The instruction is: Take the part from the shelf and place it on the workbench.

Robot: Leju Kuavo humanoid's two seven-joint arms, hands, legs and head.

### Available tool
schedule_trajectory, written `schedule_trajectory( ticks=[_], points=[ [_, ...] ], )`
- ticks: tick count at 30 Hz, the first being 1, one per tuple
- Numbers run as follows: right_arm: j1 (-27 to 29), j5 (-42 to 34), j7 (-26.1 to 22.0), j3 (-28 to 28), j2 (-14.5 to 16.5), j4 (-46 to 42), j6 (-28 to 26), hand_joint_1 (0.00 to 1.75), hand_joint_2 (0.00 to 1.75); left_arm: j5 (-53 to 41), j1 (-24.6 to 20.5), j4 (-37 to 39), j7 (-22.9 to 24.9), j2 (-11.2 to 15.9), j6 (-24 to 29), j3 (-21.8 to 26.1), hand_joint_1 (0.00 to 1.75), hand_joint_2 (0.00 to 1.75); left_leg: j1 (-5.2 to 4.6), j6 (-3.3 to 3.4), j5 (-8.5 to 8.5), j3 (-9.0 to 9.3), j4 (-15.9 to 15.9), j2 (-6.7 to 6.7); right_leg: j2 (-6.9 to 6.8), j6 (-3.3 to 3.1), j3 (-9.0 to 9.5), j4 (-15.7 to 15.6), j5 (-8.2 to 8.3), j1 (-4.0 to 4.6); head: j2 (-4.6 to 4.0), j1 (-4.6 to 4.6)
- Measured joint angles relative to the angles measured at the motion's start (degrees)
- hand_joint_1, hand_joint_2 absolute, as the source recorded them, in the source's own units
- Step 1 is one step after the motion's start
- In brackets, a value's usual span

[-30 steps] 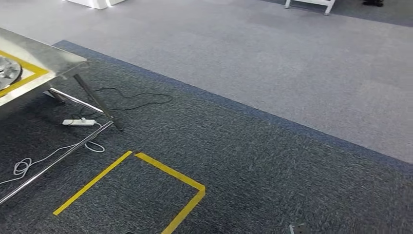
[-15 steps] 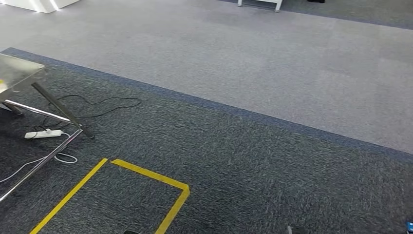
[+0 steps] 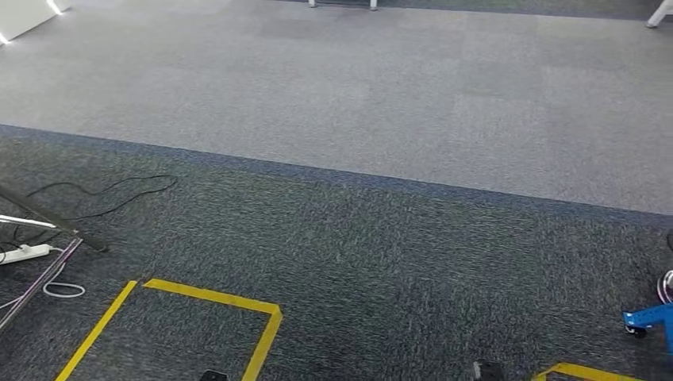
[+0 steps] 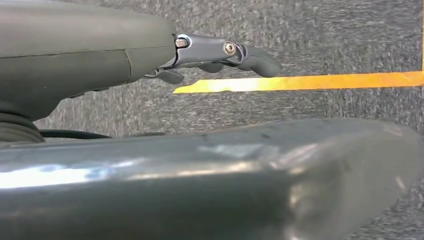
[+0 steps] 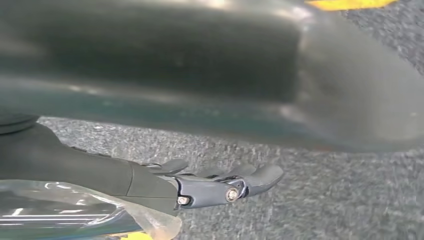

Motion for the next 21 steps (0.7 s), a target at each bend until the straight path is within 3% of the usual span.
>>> schedule_trajectory(
  ticks=[2,3,4,6,8,10,12,14,16,18,19,21],
  points=[
    [-0.3,-0.1,0.1,0.0,0.0,0.0,-0.1,0.0,0.0,0.5,0.3,-0.1,0.3,0.0,0.1,-0.6,0.0,0.0,-0.11,0.3,-3.19,-3.58,7.8,-1.08,1.46,-0.44,-0.14,0.0,0.11,0.34,0.0,-0.1],
    [-0.3,-0.2,0.2,0.0,0.0,0.0,-0.1,0.0,0.0,1.0,0.4,-0.1,0.6,0.0,0.1,-1.0,0.0,0.0,-0.19,0.55,-3.26,-4.53,9.6,-1.23,2.26,-0.55,-0.15,0.0,0.15,0.54,0.0,-0.1],
    [-0.2,-0.2,0.3,0.0,0.0,0.0,-0.2,0.0,0.0,1.8,0.6,-0.3,1.1,0.0,0.1,-1.6,0.0,0.0,-0.3,0.89,-2.16,-4.48,9.2,-1.37,3.07,-0.6,-0.11,0.0,0.18,0.71,0.0,-0.09],
    [-0.2,-0.2,0.4,-0.1,0.1,0.0,-0.4,0.0,0.0,4.0,1.2,-0.8,2.3,0.0,0.0,-3.3,0.0,0.0,-0.64,1.79,2.31,-1.79,2.6,-2.67,4.67,-0.64,0.0,0.0,0.26,0.88,0.0,-0.08],
    [-0.2,-0.3,0.4,-0.1,0.4,0.0,-0.7,0.0,0.0,5.8,1.8,-1.4,3.1,0.0,-0.1,-5.3,0.0,0.0,-0.88,2.48,5.2,0.96,-4.2,-5.19,6.06,-0.41,-0.2,0.2,0.41,0.94,0.0,-0.08],
    [-0.2,-0.3,0.3,-0.2,0.6,0.0,-0.9,0.0,0.0,6.7,2.3,-1.9,3.4,0.0,-0.2,-6.9,0.0,0.0,-1.01,2.59,5.43,1.7,-6.5,-6.21,7.19,0.18,-0.76,0.3,0.75,0.81,0.0,-0.12],
    [0.0,-0.3,0.2,-0.2,0.6,0.1,-1.0,0.0,0.0,7.2,2.6,-2.3,3.5,-0.1,-0.2,-8.2,0.0,0.0,-0.93,2.62,5.79,1.88,-7.2,-5.14,7.84,0.85,-1.41,0.3,0.95,0.69,0.0,-0.15],
    [0.1,-0.3,0.2,-0.2,0.6,0.1,-1.0,0.0,0.0,7.4,2.8,-2.7,3.5,-0.2,-0.3,-9.2,0.0,0.0,-0.7,2.92,6.38,2.1,-8.1,-3.61,5.62,1.32,-3.07,2.9,-0.81,0.9,0.0,0.12],
    [-0.1,-0.3,0.2,-0.2,0.6,0.1,-1.1,0.0,0.0,7.5,3.1,-2.9,3.5,-0.2,-0.3,-9.8,0.0,0.0,-0.73,3.11,6.58,2.09,-8.5,-1.81,2.23,1.78,-6.47,9.9,-4.56,0.88,0.0,0.35],
    [-0.1,-0.3,0.2,-0.2,0.6,0.1,-1.1,0.0,0.0,7.6,3.4,-3.0,3.5,-0.2,-0.3,-10.2,0.0,0.0,-0.8,3.09,6.55,2.01,-8.4,-0.01,0.96,2.32,-9.09,15.8,-6.65,0.52,0.0,0.36],
    [0.0,-0.3,0.2,-0.2,0.6,0.1,-1.1,0.0,0.0,7.7,3.4,-3.1,3.5,-0.2,-0.3,-10.4,0.0,0.0,-0.78,3.02,6.5,2.01,-8.4,0.77,0.67,2.56,-8.92,15.9,-6.17,0.32,0.0,0.38],
    [0.0,-0.3,0.2,-0.2,0.6,0.1,-1.1,0.0,0.0,8.2,3.5,-3.3,3.6,-0.2,-0.4,-10.8,0.0,0.0,-0.67,2.68,6.28,2.14,-8.3,2.11,-0.59,2.96,-5.05,9.4,-2.83,-0.05,0.0,0.4]
  ],
)
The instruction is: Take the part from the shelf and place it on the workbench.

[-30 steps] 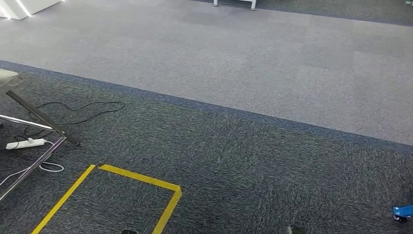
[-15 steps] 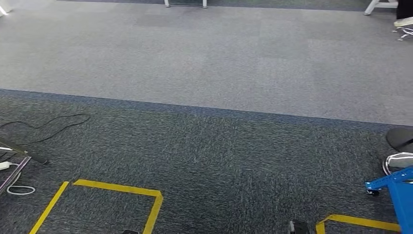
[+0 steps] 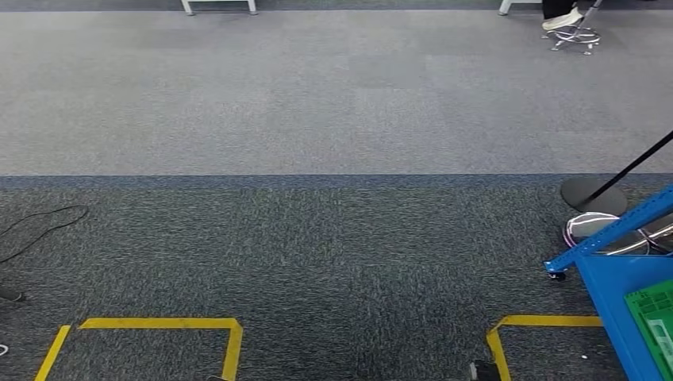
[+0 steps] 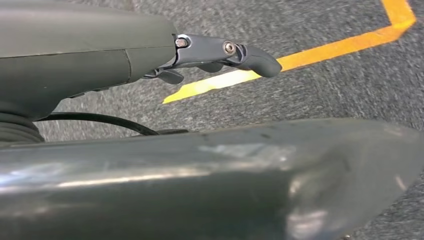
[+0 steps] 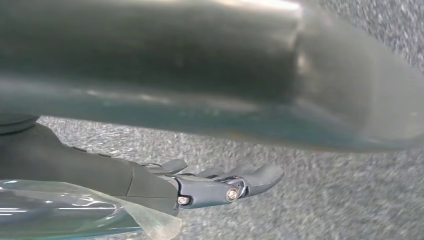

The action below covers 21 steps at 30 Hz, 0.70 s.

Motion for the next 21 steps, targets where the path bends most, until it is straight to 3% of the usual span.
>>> schedule_trajectory(
  ticks=[2,4,6,8,10,11,12,13,15,17,19,21],
  points=[
    [-0.2,0.0,0.0,0.0,0.1,0.0,0.0,0.0,0.0,0.7,0.1,-0.4,0.3,0.0,-0.1,-0.6,0.0,0.0,-0.2,-0.67,-0.44,0.13,0.3,1.05,-2.29,-0.18,4.4,-7.4,2.13,0.07,0.0,0.01],
    [-0.4,0.0,0.1,0.0,0.2,0.0,0.0,0.0,0.0,1.4,0.3,-0.9,0.4,0.1,-0.1,-1.2,0.0,0.0,-0.46,-1.28,-0.67,0.3,0.5,1.82,-2.95,-0.98,5.66,-9.5,2.2,0.33,0.0,-0.12],
    [-0.4,0.0,0.1,0.0,0.2,0.0,-0.1,0.0,0.0,2.1,0.4,-1.3,0.6,0.1,-0.2,-1.8,0.0,0.0,-0.27,-1.77,-0.87,0.5,0.7,2.32,-1.78,-1.84,5.48,-9.5,2.46,0.35,0.0,-0.24],
    [-0.4,0.1,0.1,0.0,0.2,0.0,-0.2,0.0,0.0,2.9,0.6,-1.9,0.9,0.1,-0.4,-2.6,0.0,0.0,0.08,-2.25,-2.68,-0.18,2.8,0.47,-0.63,-2.69,5.38,-9.6,2.71,0.3,0.0,-0.34],
    [-0.6,0.2,0.2,0.0,0.2,0.0,-0.3,0.0,0.0,3.4,0.8,-2.3,1.3,0.1,-0.6,-3.1,0.0,0.0,0.25,-2.42,-6.51,-3.11,9.7,-2.3,0.71,-3.39,5.25,-9.6,2.9,0.39,0.0,-0.51],
    [-0.7,0.2,0.2,0.0,0.2,0.0,-0.4,0.0,0.0,3.6,1.0,-2.4,1.4,0.1,-0.6,-3.3,0.0,0.0,0.27,-2.35,-8.18,-5.01,13.8,-2.93,1.5,-3.6,5.17,-9.6,2.96,0.52,0.0,-0.53],
    [-0.7,0.2,0.3,0.0,0.2,0.0,-0.4,0.0,0.0,3.7,1.2,-2.6,1.5,0.1,-0.7,-3.5,0.0,0.0,0.26,-2.23,-8.94,-6.48,16.8,-3.19,2.33,-3.72,5.13,-9.6,3.0,0.66,0.0,-0.55],
    [-0.7,0.3,0.4,0.0,0.2,0.0,-0.4,0.0,0.0,3.8,1.4,-2.8,1.6,0.2,-0.7,-3.8,0.0,0.0,0.25,-2.05,-8.56,-7.1,17.8,-3.3,3.16,-3.78,5.14,-9.6,3.02,0.81,0.0,-0.54],
    [-0.6,0.4,0.5,0.0,0.2,0.0,-0.6,0.0,0.0,4.0,1.7,-3.2,1.7,0.2,-0.8,-4.3,0.0,0.0,0.17,-1.48,-4.72,-5.32,13.1,-3.98,4.82,-3.77,5.28,-9.6,3.06,0.98,0.0,-0.52],
    [-0.7,0.5,0.6,0.0,0.4,0.0,-0.7,0.0,0.0,4.1,1.8,-3.6,1.9,0.2,-0.9,-4.7,0.0,0.0,0.13,-0.89,-1.19,-2.1,5.4,-6.61,6.28,-3.56,5.26,-9.5,3.15,1.02,0.0,-0.51],
    [-0.8,0.6,0.6,0.1,0.5,0.0,-0.7,0.0,0.0,4.2,2.0,-4.0,2.3,0.2,-1.0,-5.2,0.0,0.0,0.01,-0.71,-0.53,-0.71,1.7,-8.27,7.46,-2.99,4.78,-9.4,3.39,0.84,0.0,-0.51],
    [-0.6,0.7,0.6,0.1,0.5,0.0,-0.8,0.0,0.0,4.6,2.1,-4.6,2.6,0.2,-1.1,-5.8,0.0,0.0,-0.07,-0.56,-0.39,-0.58,1.0,-7.4,8.47,-2.18,4.23,-9.5,3.67,0.57,0.0,-0.49]
  ],
)
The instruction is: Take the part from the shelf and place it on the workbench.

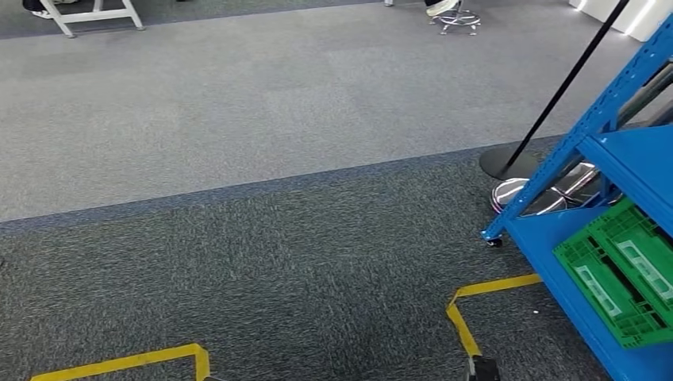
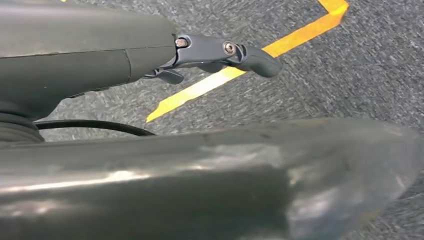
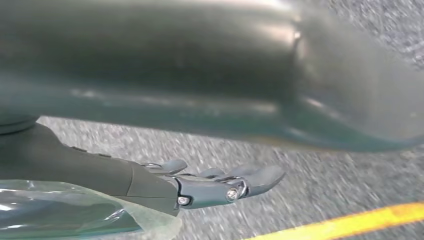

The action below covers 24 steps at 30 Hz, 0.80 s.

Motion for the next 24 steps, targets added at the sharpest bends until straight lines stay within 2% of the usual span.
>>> schedule_trajectory(
  ticks=[1,2,4,5,6,7,8,9,10,12,13,15,16,17,18,19,20,21,22,23,24],
  points=[
    [0.1,0.0,0.0,0.0,0.0,0.0,0.0,0.0,0.0,0.3,0.1,-0.3,0.1,0.0,-0.1,-0.4,0.0,0.0,0.06,0.21,0.24,0.16,-0.4,0.6,-0.42,0.27,-0.37,0.3,-0.21,-0.03,0.0,0.04],
    [0.2,0.0,0.0,0.0,0.0,0.0,-0.1,0.0,0.0,0.6,0.2,-0.6,0.2,-0.1,-0.1,-0.8,0.0,0.0,0.15,0.44,0.49,0.33,-0.9,1.27,-1.56,0.49,-1.14,1.5,-0.96,0.02,0.0,0.16],
    [0.1,0.0,0.1,0.0,0.0,0.0,-0.1,0.0,0.0,1.2,0.4,-1.1,0.5,-0.1,-0.2,-1.4,0.0,0.0,0.19,0.78,0.71,0.54,-1.4,2.91,-4.95,0.86,-4.26,7.5,-4.13,0.08,0.0,0.42],
    [0.0,0.0,0.1,0.1,0.0,0.0,-0.1,0.0,0.0,1.4,0.5,-1.2,0.6,-0.1,-0.3,-1.6,0.0,0.0,0.15,0.86,0.64,0.53,-1.4,3.77,-6.08,1.14,-6.22,11.4,-5.85,0.02,0.0,0.53],
    [-0.1,0.0,0.1,0.1,0.0,0.0,-0.1,0.0,0.0,1.5,0.7,-1.3,0.7,-0.1,-0.3,-1.7,0.0,0.0,0.11,0.88,0.54,0.55,-1.4,4.66,-6.66,1.43,-7.76,14.4,-6.9,-0.09,0.0,0.54],
    [0.0,0.0,0.1,0.1,0.0,0.0,-0.2,0.0,0.0,1.6,0.8,-1.5,0.7,-0.1,-0.3,-1.9,0.0,0.0,0.1,0.83,0.42,0.62,-1.3,5.48,-6.99,1.68,-8.41,15.7,-6.95,-0.23,0.0,0.53],
    [0.1,0.0,0.1,0.2,0.0,0.0,-0.2,0.0,0.0,1.7,0.8,-1.6,0.7,-0.1,-0.3,-2.1,0.0,0.0,0.12,0.74,0.25,0.74,-1.3,6.21,-7.29,1.86,-7.88,14.8,-5.93,-0.36,0.0,0.55],
    [0.2,-0.1,0.1,0.2,0.0,0.0,-0.2,0.0,0.0,1.9,0.9,-1.6,0.7,-0.1,-0.3,-2.4,0.0,0.0,0.17,0.57,0.04,0.96,-1.3,6.89,-7.81,1.98,-6.2,11.7,-4.11,-0.47,0.0,0.56],
    [0.2,-0.1,0.1,0.2,0.0,0.0,-0.2,0.0,0.0,2.0,0.9,-1.7,0.7,-0.1,-0.3,-2.6,0.0,0.0,0.17,0.31,-0.23,1.25,-1.3,7.51,-8.94,2.04,-3.97,7.6,-2.3,-0.51,0.0,0.57],
    [0.0,-0.3,0.1,0.2,0.0,0.0,-0.2,0.0,0.0,2.3,1.0,-1.9,0.7,-0.1,-0.3,-2.9,0.0,0.0,-0.1,-0.37,-0.92,1.71,-1.0,8.64,-10.98,1.55,-0.28,1.4,-0.55,-0.25,0.0,0.57],
    [-0.1,-0.4,0.1,0.2,0.0,0.0,-0.2,0.0,0.0,2.4,1.1,-2.0,0.7,-0.1,-0.3,-3.0,0.0,0.0,-0.28,-0.65,-1.18,1.89,-1.0,9.13,-11.46,1.13,0.44,0.3,-0.62,-0.08,0.0,0.56],
    [0.0,-0.5,0.1,0.3,0.0,0.0,-0.3,0.0,0.0,2.6,1.1,-2.2,0.8,-0.1,-0.3,-3.3,0.0,0.0,-0.35,-1.1,-1.54,2.35,-1.0,10.14,-10.51,0.15,0.64,0.2,-0.94,0.11,0.0,0.58],
    [0.1,-0.6,0.1,0.3,0.0,0.0,-0.3,0.0,0.0,2.6,1.1,-2.4,0.8,-0.1,-0.3,-3.5,0.0,0.0,-0.22,-1.37,-1.83,2.58,-0.9,10.12,-9.95,-0.21,0.72,0.1,-0.99,0.09,0.0,0.58],
    [0.2,-0.6,0.1,0.3,0.0,0.0,-0.3,0.0,0.0,2.7,1.1,-2.5,0.8,-0.1,-0.3,-3.7,0.0,0.0,-0.05,-1.64,-2.59,2.36,0.1,9.17,-9.34,-0.61,0.84,0.0,-1.03,0.04,0.0,0.52],
    [0.1,-0.6,0.0,0.3,0.0,0.0,-0.3,0.0,0.0,2.7,1.2,-2.6,0.8,-0.1,-0.3,-3.9,0.0,0.0,0.09,-1.87,-3.83,1.49,2.2,7.8,-8.7,-0.99,1.01,-0.1,-1.05,-0.05,0.0,0.43],
    [0.1,-0.6,0.0,0.3,0.0,0.0,-0.3,0.0,0.0,2.8,1.3,-2.6,0.8,-0.1,-0.3,-4.0,0.0,0.0,0.2,-1.98,-5.52,-0.2,5.8,6.17,-8.04,-1.31,1.14,-0.1,-1.12,-0.08,0.0,0.31],
    [0.0,-0.6,0.0,0.3,0.0,0.0,-0.3,0.0,0.0,2.8,1.4,-2.7,0.8,-0.1,-0.3,-4.0,0.0,0.0,0.23,-2.01,-7.33,-2.5,10.2,4.9,-7.26,-1.59,1.29,-0.1,-1.25,-0.03,0.0,0.23],
    [0.0,-0.7,0.0,0.3,0.0,0.0,-0.3,0.0,0.0,2.9,1.6,-2.7,0.8,-0.1,-0.3,-4.0,0.0,0.0,0.24,-1.97,-8.52,-4.73,14.2,4.43,-6.43,-1.8,1.48,-0.1,-1.39,0.05,0.0,0.22],
    [0.0,-0.7,0.0,0.3,0.0,0.0,-0.3,0.0,0.0,2.9,1.8,-2.7,0.8,0.0,-0.3,-4.1,0.0,0.0,0.23,-1.86,-8.64,-6.36,16.7,4.22,-5.54,-1.93,1.75,-0.1,-1.56,0.15,0.0,0.2],
    [0.1,-0.7,0.0,0.3,0.0,0.0,-0.3,0.0,0.0,3.0,2.0,-2.7,0.8,-0.1,-0.3,-4.1,0.0,0.0,0.22,-1.67,-7.47,-6.97,16.8,4.09,-4.63,-1.99,2.08,-0.1,-1.74,0.23,0.0,0.22],
    [0.1,-0.7,0.0,0.3,0.0,0.0,-0.3,0.0,0.0,3.0,2.1,-2.8,0.8,-0.1,-0.3,-4.2,0.0,0.0,0.19,-1.38,-5.14,-6.46,14.5,3.81,-3.69,-1.98,2.46,-0.1,-1.94,0.28,0.0,0.22]
  ],
)
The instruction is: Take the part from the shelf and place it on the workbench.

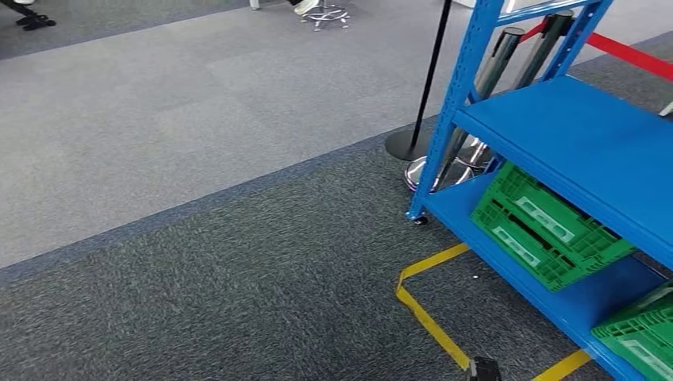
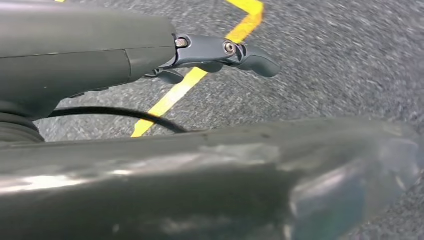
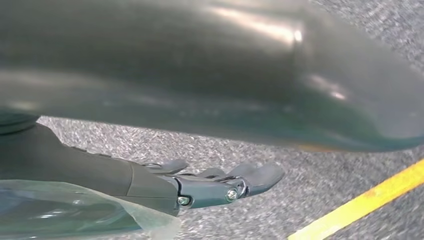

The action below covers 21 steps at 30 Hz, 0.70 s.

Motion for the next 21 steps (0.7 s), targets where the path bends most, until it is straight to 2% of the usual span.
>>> schedule_trajectory(
  ticks=[2,3,5,6,7,8,9,10,11,12,13,14,15,16,17,18,19,20,21],
  points=[
    [0.1,0.0,0.0,0.0,0.0,0.0,0.0,0.0,0.0,0.0,0.2,-0.1,0.0,0.0,0.0,-0.1,0.0,0.0,-0.06,0.57,4.87,2.22,-6.9,-1.3,1.45,0.19,0.58,0.0,-0.31,-0.01,0.0,0.0],
    [0.1,0.0,0.0,0.0,0.0,0.0,0.0,0.0,0.0,0.0,0.2,-0.1,0.0,0.0,0.0,-0.2,0.0,0.0,-0.06,0.82,6.16,3.26,-9.8,-2.64,2.0,0.38,0.64,0.0,-0.47,0.01,0.0,0.02],
    [0.0,0.0,0.0,0.0,0.1,0.0,0.0,0.0,0.0,0.0,0.3,-0.2,0.0,0.0,0.0,-0.2,0.0,0.0,-0.11,1.06,6.32,4.4,-12.9,-4.37,3.09,0.99,0.4,-0.1,-0.62,-0.17,0.0,0.0],
    [0.0,0.0,0.0,0.0,0.2,0.0,0.1,0.0,0.0,0.1,0.4,-0.2,0.0,0.0,0.0,-0.2,0.0,0.0,-0.18,1.23,6.02,4.74,-13.8,-4.66,3.6,1.49,0.21,0.1,-0.32,-0.27,0.01,0.0],
    [0.1,0.0,0.0,0.0,0.2,0.0,0.1,0.0,0.0,0.1,0.4,-0.3,0.1,-0.1,0.0,-0.2,0.0,0.0,-0.25,1.39,5.97,5.13,-14.5,-4.19,3.99,1.93,0.14,0.2,0.03,-0.4,0.01,-0.03],
    [0.3,0.0,0.0,0.0,0.2,0.0,0.2,0.0,0.0,0.1,0.4,-0.4,0.1,-0.1,0.1,-0.2,0.0,0.0,-0.25,1.59,6.04,5.52,-15.0,-3.65,3.53,2.3,-0.05,0.5,0.16,-0.41,0.02,0.0],
    [0.3,0.0,0.0,0.0,0.2,0.0,0.4,0.0,0.0,0.1,0.4,-0.5,0.1,-0.2,0.1,-0.3,0.0,0.0,-0.19,1.82,6.1,6.02,-15.4,-3.04,2.2,2.61,-0.39,1.3,-0.08,-0.27,0.02,0.13],
    [0.2,0.0,-0.1,0.0,0.2,0.0,0.5,0.0,0.0,0.1,0.5,-0.6,0.1,-0.2,0.2,-0.3,0.0,0.0,-0.15,2.02,6.05,6.51,-15.7,-2.33,0.56,2.79,-1.28,2.9,-1.07,-0.15,0.01,0.31],
    [0.0,0.0,-0.1,0.1,0.2,0.0,0.6,0.0,0.0,0.1,0.5,-0.6,0.1,-0.2,0.2,-0.3,0.0,0.0,-0.17,2.21,5.91,6.84,-15.9,-1.5,-1.23,2.9,-2.89,5.7,-2.57,-0.06,0.01,0.44],
    [-0.3,0.1,-0.1,0.1,0.2,0.0,0.8,0.0,0.0,0.1,0.5,-0.6,0.1,-0.2,0.2,-0.3,0.0,0.0,-0.24,2.36,5.68,7.04,-15.9,-0.63,-2.44,3.02,-5.01,9.3,-4.15,-0.03,0.0,0.59],
    [-0.4,0.1,-0.1,0.2,0.2,0.0,0.8,0.0,0.0,0.1,0.6,-0.7,0.1,-0.2,0.2,-0.3,0.0,0.0,-0.31,2.45,5.4,7.21,-15.9,0.19,-2.94,3.11,-7.27,12.9,-5.44,-0.09,0.01,0.6],
    [-0.3,0.1,-0.1,0.2,0.2,0.0,0.9,0.0,0.0,0.1,0.6,-0.7,0.1,-0.2,0.2,-0.3,0.0,0.0,-0.34,2.45,5.08,7.47,-15.9,0.95,-3.17,3.21,-9.0,15.3,-5.94,-0.18,0.01,0.59],
    [-0.1,0.1,-0.1,0.3,0.2,0.0,0.9,0.0,0.0,0.1,0.5,-0.7,0.1,-0.2,0.2,-0.3,0.0,0.0,-0.33,2.39,4.74,7.82,-15.9,1.57,-3.32,3.37,-9.72,15.8,-5.31,-0.28,0.01,0.61],
    [0.1,0.1,-0.1,0.3,0.2,0.0,0.9,0.0,0.0,0.1,0.5,-0.7,0.1,-0.2,0.2,-0.3,0.0,0.0,-0.32,2.26,4.33,8.33,-15.9,2.12,-3.59,3.5,-9.27,14.0,-3.54,-0.39,0.01,0.61],
    [0.3,0.1,-0.1,0.4,0.1,0.0,1.0,0.0,0.0,0.1,0.5,-0.7,0.1,-0.2,0.3,-0.3,0.0,0.0,-0.31,2.07,3.87,8.91,-15.9,2.67,-4.18,3.58,-7.84,10.3,-0.96,-0.49,0.0,0.62],
    [0.3,0.1,-0.2,0.4,0.1,0.0,1.1,0.0,0.0,0.1,0.5,-0.7,0.1,-0.2,0.3,-0.3,0.0,0.0,-0.36,1.82,3.38,9.49,-15.9,3.2,-5.24,3.56,-6.28,6.6,0.92,-0.41,0.0,0.62],
    [0.3,0.1,-0.4,0.4,0.1,0.0,1.2,0.0,0.0,0.1,0.6,-0.7,0.1,-0.2,0.4,-0.3,0.0,0.0,-0.45,1.49,2.9,9.96,-15.9,3.72,-6.37,3.32,-4.96,3.3,1.76,-0.22,0.0,0.69],
    [0.3,0.1,-0.6,0.5,0.1,0.0,1.4,0.0,0.0,0.1,0.6,-0.8,0.1,-0.2,0.5,-0.3,0.0,0.0,-0.58,1.15,2.42,10.23,-15.9,4.23,-7.22,2.91,-4.08,1.4,1.94,-0.01,0.01,0.7],
    [0.4,0.2,-0.8,0.5,0.1,0.0,1.5,0.0,0.0,0.2,0.7,-0.8,0.1,-0.2,0.5,-0.3,0.0,0.0,-0.7,0.81,2.06,10.57,-15.7,4.68,-7.53,2.4,-3.88,0.9,1.39,0.18,0.01,0.61]
  ],
)
